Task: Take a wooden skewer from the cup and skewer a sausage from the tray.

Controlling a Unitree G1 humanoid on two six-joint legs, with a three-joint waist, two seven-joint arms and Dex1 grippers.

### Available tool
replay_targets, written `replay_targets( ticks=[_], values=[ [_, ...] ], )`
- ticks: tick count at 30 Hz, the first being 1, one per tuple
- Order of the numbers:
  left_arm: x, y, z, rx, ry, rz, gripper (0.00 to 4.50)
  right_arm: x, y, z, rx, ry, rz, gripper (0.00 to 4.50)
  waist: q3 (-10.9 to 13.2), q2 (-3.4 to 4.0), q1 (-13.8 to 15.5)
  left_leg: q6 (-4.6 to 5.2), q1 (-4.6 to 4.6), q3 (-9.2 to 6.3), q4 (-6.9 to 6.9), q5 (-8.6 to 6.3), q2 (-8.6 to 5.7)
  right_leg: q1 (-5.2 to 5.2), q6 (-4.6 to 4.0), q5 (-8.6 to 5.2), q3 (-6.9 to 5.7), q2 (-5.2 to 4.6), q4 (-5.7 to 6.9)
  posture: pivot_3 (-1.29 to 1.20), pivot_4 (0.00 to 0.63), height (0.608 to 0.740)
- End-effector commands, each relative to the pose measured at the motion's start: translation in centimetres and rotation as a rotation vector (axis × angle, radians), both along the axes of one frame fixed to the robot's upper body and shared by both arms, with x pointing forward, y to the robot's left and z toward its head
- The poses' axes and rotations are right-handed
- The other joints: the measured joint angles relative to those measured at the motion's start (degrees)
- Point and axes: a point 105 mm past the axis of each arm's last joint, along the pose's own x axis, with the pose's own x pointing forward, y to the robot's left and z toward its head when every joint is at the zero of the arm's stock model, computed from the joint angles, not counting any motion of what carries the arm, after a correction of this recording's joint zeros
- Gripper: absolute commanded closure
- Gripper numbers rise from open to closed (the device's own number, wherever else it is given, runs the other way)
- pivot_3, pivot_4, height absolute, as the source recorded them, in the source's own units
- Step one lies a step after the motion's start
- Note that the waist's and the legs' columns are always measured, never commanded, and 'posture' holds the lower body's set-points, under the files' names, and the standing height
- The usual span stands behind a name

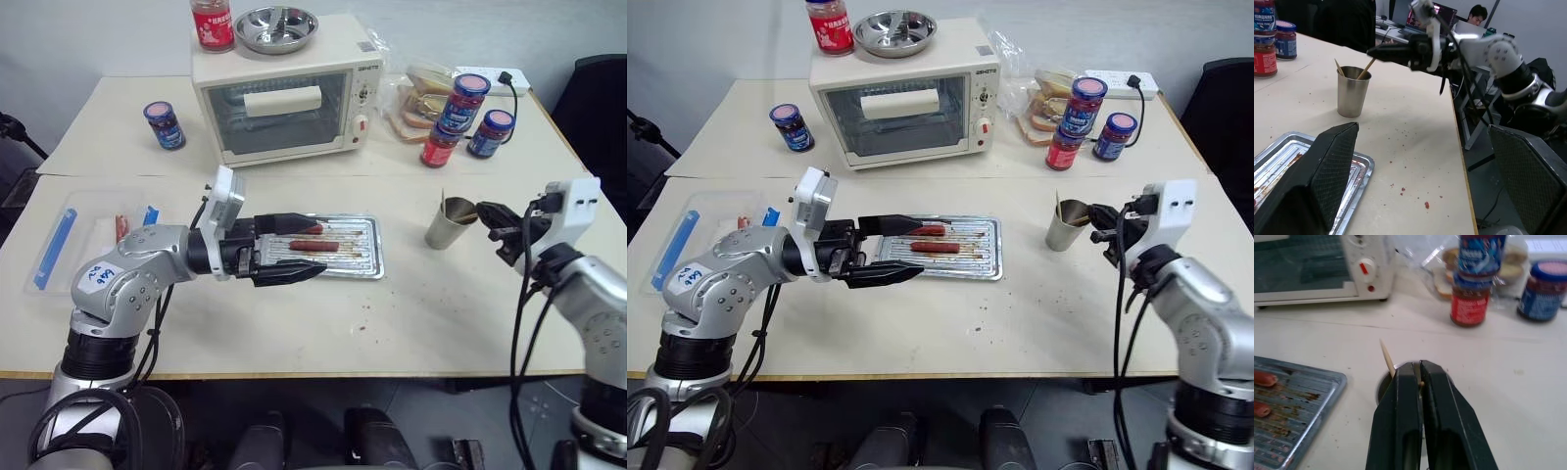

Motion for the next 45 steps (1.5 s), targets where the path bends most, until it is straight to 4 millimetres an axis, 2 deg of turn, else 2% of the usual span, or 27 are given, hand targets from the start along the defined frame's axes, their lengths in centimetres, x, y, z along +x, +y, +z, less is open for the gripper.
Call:
replay_targets(
  ticks=[1,5,8,11,14,20,25,30,34,44,45],
  values=[
    [0.0,0.8,0.4,0.005,-0.043,0.028,0.0,-2.2,1.3,3.7,-0.049,-0.013,0.164,4.47,0.0,-0.01,0.0,0.0,0.0,-0.01,-0.01,0.0,0.03,0.0,0.0,0.0,-0.01,0.03,-0.02,0.0,0.15,0.74],
    [0.1,0.9,0.8,-0.006,-0.052,0.03,0.0,-3.5,2.7,5.4,0.103,0.082,0.357,4.47,0.0,-0.03,0.1,0.01,0.0,-0.03,0.02,-0.01,0.04,0.08,0.0,0.0,-0.02,0.03,-0.06,0.0,0.15,0.74],
    [0.2,0.5,1.9,-0.062,-0.078,0.02,0.0,-4.4,4.7,5.3,0.308,0.173,0.557,4.47,0.0,-0.05,0.2,0.02,-0.01,-0.04,0.04,-0.01,0.04,0.08,0.0,0.0,-0.03,0.0,-0.06,0.0,0.15,0.74],
    [0.2,0.1,2.2,-0.082,-0.076,0.007,0.0,-3.7,6.5,4.4,0.535,0.25,0.627,4.47,0.0,-0.06,0.2,0.03,-0.04,-0.04,0.1,-0.01,0.04,0.09,0.0,0.0,-0.05,-0.03,-0.05,0.0,0.15,0.74],
    [0.1,-0.1,2.2,-0.091,-0.081,-0.007,0.0,-3.6,8.0,3.5,0.667,0.307,0.676,4.47,0.0,-0.07,0.1,0.04,-0.09,-0.05,0.12,0.0,0.04,0.06,0.01,0.01,-0.08,-0.03,-0.05,0.0,0.15,0.74],
    [0.8,-0.4,2.8,-0.185,-0.086,0.028,0.0,-3.1,9.1,2.0,0.761,0.354,0.688,4.47,0.0,-0.07,0.1,0.04,-0.11,-0.05,0.15,0.0,0.04,0.05,0.01,0.01,-0.09,-0.02,-0.02,0.0,0.15,0.74],
    [0.8,-1.4,2.2,-0.179,-0.094,0.018,0.0,-2.9,9.5,3.0,0.822,0.31,0.73,4.47,0.0,-0.07,0.1,0.04,-0.11,-0.06,0.14,0.0,0.04,0.05,0.01,0.01,-0.09,-0.01,-0.03,0.0,0.15,0.74],
    [1.4,-2.5,2.3,-0.181,-0.124,0.011,0.0,-3.4,10.7,2.9,0.816,0.308,0.76,4.47,0.0,-0.07,0.1,0.03,-0.1,-0.06,0.14,0.0,0.04,0.04,0.01,0.01,-0.09,0.0,-0.03,0.0,0.15,0.74],
    [1.7,-2.7,2.5,-0.211,-0.123,0.006,0.73,-3.6,11.1,2.8,0.82,0.305,0.763,4.5,0.0,-0.07,0.0,0.03,-0.11,-0.06,0.11,0.0,0.04,0.02,0.01,0.01,-0.08,0.0,-0.02,0.0,0.15,0.74],
    [1.5,-3.3,2.5,-0.209,-0.122,-0.024,3.19,-3.7,11.5,3.0,0.828,0.296,0.766,4.5,0.0,-0.06,0.0,0.04,-0.11,-0.06,0.12,0.0,0.04,0.02,0.01,0.01,-0.08,-0.01,-0.04,0.0,0.15,0.74],
    [1.4,-3.4,2.4,-0.208,-0.122,-0.025,3.19,-3.6,11.5,3.0,0.83,0.295,0.765,4.5,0.0,-0.07,0.0,0.04,-0.11,-0.06,0.12,0.0,0.04,0.02,0.01,0.01,-0.08,-0.01,-0.04,0.0,0.15,0.74]
  ],
)
